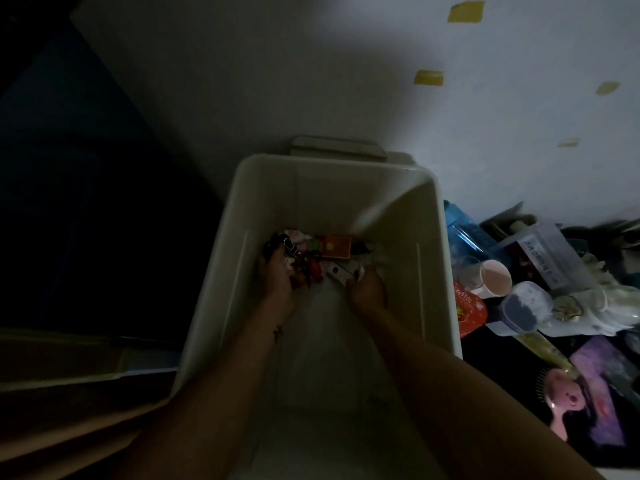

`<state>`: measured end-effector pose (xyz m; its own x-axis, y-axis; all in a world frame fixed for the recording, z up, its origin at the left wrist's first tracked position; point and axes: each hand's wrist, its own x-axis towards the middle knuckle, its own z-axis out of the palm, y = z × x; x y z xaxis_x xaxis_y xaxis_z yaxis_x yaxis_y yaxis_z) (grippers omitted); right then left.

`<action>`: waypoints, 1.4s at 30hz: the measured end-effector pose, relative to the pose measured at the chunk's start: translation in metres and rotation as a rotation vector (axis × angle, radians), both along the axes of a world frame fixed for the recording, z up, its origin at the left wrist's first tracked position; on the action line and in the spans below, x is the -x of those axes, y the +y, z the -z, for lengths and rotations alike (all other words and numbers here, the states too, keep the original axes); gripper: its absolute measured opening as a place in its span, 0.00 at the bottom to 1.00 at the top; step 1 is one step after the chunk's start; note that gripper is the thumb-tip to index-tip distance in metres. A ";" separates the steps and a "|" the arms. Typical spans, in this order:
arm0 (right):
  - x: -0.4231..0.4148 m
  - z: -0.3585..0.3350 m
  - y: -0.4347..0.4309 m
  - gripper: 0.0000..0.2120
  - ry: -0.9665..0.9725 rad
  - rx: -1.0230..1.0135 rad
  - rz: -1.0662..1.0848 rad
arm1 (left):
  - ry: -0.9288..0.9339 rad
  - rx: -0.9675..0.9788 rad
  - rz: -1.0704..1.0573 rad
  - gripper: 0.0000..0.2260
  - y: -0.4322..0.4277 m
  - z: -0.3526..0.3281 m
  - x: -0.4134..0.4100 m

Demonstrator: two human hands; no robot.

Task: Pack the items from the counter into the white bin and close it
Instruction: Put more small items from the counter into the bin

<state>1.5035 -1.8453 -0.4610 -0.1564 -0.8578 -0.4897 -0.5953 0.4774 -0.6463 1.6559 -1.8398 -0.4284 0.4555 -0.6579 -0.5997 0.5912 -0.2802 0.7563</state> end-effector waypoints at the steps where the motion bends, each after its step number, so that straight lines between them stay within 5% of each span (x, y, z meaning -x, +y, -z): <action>1: 0.000 0.002 -0.002 0.19 -0.001 -0.014 0.008 | 0.003 -0.005 0.006 0.16 -0.001 0.002 0.000; 10: -0.008 0.012 -0.013 0.15 0.035 0.042 0.081 | 0.019 0.054 0.048 0.12 -0.004 0.005 -0.001; 15: -0.008 0.011 -0.006 0.12 -0.025 0.147 0.108 | 0.064 0.043 0.048 0.18 -0.011 0.005 0.002; 29: -0.001 -0.004 -0.009 0.17 -0.201 0.057 0.407 | 0.403 -0.052 0.007 0.13 -0.047 0.000 0.049; 37: 0.001 0.004 -0.019 0.24 -0.306 -0.017 0.453 | 0.410 -0.024 -0.028 0.11 -0.054 0.011 0.061; 42: -0.004 0.009 -0.023 0.26 -0.344 -0.041 0.487 | 0.579 0.049 0.079 0.19 -0.048 0.018 0.061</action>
